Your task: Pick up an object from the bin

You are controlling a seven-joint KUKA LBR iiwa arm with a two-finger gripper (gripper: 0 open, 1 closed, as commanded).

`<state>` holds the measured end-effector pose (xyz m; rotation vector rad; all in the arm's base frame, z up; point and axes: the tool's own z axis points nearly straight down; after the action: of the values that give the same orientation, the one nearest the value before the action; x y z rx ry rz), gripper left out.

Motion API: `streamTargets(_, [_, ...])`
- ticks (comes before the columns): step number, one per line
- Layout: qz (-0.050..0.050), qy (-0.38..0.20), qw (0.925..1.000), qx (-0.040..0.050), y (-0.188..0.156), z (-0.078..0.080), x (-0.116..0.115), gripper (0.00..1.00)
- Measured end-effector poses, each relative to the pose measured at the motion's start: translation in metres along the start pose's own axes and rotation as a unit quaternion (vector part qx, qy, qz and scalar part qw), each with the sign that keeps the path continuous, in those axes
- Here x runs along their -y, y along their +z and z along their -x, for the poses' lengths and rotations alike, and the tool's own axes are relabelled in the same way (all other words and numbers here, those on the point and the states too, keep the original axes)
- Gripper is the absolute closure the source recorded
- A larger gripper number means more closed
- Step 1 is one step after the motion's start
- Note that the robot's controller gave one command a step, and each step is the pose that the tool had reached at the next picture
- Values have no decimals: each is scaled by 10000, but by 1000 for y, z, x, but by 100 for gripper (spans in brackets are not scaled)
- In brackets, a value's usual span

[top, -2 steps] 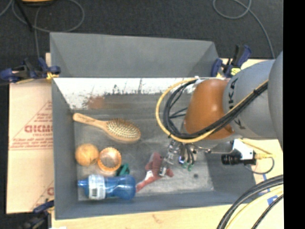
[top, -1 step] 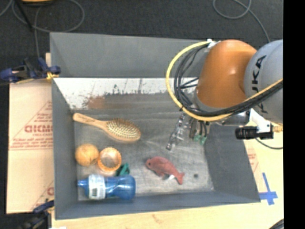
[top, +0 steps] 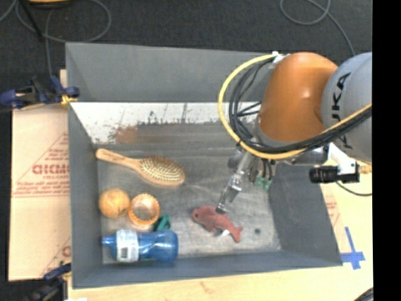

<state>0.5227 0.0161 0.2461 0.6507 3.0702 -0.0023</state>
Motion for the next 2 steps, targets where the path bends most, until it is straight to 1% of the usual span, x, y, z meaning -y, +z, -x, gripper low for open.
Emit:
streamTargets(1, [-1, -2, 10000, -1, 0, 0, 0, 0])
streamTargets(2, [16, -278, 9996, 26, 49, -8, 9, 0])
